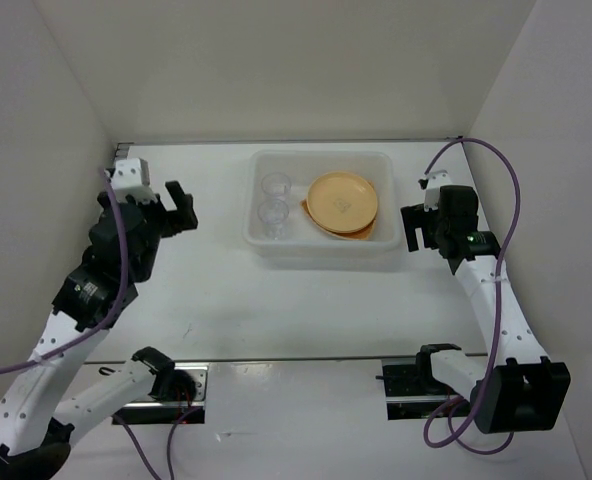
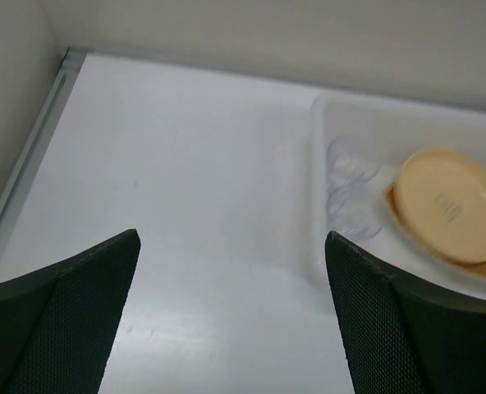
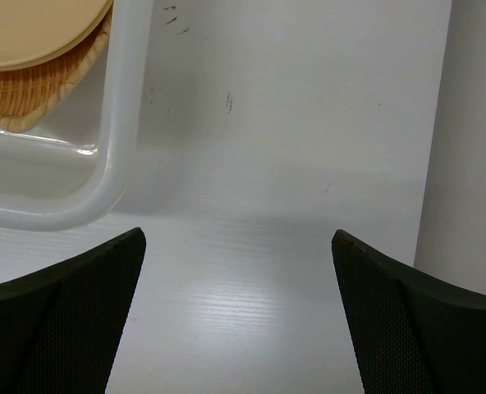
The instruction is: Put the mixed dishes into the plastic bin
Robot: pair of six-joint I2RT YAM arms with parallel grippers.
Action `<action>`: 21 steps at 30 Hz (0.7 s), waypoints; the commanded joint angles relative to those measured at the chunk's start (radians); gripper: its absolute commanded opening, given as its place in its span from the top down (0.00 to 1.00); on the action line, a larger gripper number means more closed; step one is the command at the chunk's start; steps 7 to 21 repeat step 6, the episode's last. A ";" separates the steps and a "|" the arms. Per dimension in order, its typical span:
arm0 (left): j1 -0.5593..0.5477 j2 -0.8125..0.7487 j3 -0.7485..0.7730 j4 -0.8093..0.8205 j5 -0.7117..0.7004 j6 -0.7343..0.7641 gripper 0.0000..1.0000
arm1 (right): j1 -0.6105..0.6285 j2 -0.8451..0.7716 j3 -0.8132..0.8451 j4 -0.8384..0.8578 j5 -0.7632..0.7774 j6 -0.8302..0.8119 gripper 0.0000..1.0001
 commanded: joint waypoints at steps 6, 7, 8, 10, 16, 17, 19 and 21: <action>0.005 -0.338 -0.214 -0.058 -0.143 -0.143 0.00 | -0.002 0.012 -0.005 0.030 0.009 -0.005 0.01; 0.005 -0.338 -0.214 -0.058 -0.143 -0.143 0.00 | -0.002 0.012 -0.005 0.030 0.009 -0.005 0.01; 0.005 -0.338 -0.214 -0.058 -0.143 -0.143 0.00 | -0.002 0.012 -0.005 0.030 0.009 -0.005 0.01; 0.005 -0.338 -0.214 -0.058 -0.143 -0.143 0.00 | -0.002 0.012 -0.005 0.030 0.009 -0.005 0.01; 0.005 -0.338 -0.214 -0.058 -0.143 -0.143 0.00 | -0.002 0.012 -0.005 0.030 0.009 -0.005 0.01; 0.005 -0.338 -0.214 -0.058 -0.143 -0.143 0.00 | -0.002 0.012 -0.005 0.030 0.009 -0.005 0.01; 0.005 -0.338 -0.214 -0.058 -0.143 -0.143 0.00 | -0.002 0.012 -0.005 0.030 0.009 -0.005 0.01; 0.005 -0.338 -0.214 -0.058 -0.143 -0.143 0.00 | -0.002 0.012 -0.005 0.030 0.009 -0.005 0.01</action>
